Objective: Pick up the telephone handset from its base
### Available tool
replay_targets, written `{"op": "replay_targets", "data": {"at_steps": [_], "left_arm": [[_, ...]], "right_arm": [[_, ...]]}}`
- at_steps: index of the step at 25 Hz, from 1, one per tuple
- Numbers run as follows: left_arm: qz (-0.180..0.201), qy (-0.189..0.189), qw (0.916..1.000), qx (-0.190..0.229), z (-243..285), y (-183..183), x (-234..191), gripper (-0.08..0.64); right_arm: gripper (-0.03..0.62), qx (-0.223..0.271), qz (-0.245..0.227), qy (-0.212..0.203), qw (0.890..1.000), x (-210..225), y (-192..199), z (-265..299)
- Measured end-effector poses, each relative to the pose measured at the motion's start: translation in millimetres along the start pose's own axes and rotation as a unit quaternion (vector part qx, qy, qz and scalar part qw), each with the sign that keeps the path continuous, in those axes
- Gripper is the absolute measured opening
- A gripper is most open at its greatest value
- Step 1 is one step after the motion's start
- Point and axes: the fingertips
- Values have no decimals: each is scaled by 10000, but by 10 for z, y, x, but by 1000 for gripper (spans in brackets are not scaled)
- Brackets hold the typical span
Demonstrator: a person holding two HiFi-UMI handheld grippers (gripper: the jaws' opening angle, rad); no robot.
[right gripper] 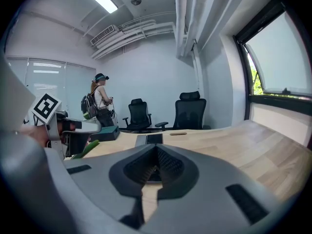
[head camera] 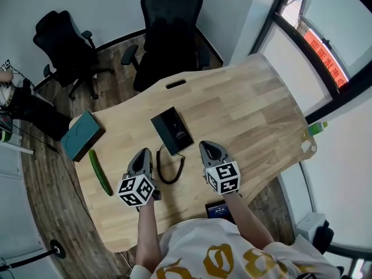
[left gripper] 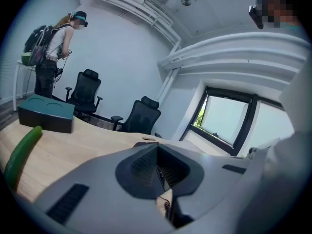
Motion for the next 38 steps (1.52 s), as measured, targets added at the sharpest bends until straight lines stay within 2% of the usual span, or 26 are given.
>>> {"op": "replay_targets", "data": {"at_steps": [14, 21, 29, 36, 38], "left_arm": [[-183, -247, 9983, -489, 393, 200, -227, 6], [-391, -349, 9955, -793, 606, 335, -359, 6], [-602, -157, 9914, -1156, 856, 520, -451, 6], [-710, 156, 9896, -1238, 990, 557, -399, 8], [-806, 306, 9883, -1259, 1036, 580, -368, 28]], "right_arm": [[5, -240, 40, -109, 9996, 176, 57, 394], [5, -371, 103, -72, 9992, 308, 106, 549], [5, -563, 137, -118, 9982, 349, 218, 782], [6, -726, 198, -119, 9971, 406, 322, 919], [5, -778, 213, -135, 9966, 410, 357, 952]]}}
Point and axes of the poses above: the fingertips, and each gripper's own axes: z forward along the fingers, x to its right, y out of its underside, and after that the axes turned 14 degrees about -x, right-handed
